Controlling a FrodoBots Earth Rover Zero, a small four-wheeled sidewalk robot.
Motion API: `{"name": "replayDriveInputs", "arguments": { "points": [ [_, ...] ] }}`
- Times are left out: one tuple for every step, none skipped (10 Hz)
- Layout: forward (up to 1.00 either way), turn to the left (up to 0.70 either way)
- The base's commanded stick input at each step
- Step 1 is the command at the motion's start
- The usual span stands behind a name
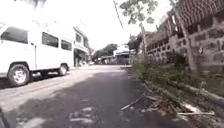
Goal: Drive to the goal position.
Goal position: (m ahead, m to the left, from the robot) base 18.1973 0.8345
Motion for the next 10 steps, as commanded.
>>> {"name": "replayDriveInputs", "arguments": {
  "points": [
    [0.7,0.0],
    [0.7,0.0],
    [0.7,0.0],
    [0.7,0.0],
    [0.7,0.0],
    [0.7,0.0],
    [0.7,0.0],
    [0.7,0.0],
    [0.7,0.0],
    [0.7,0.0]
  ]
}}
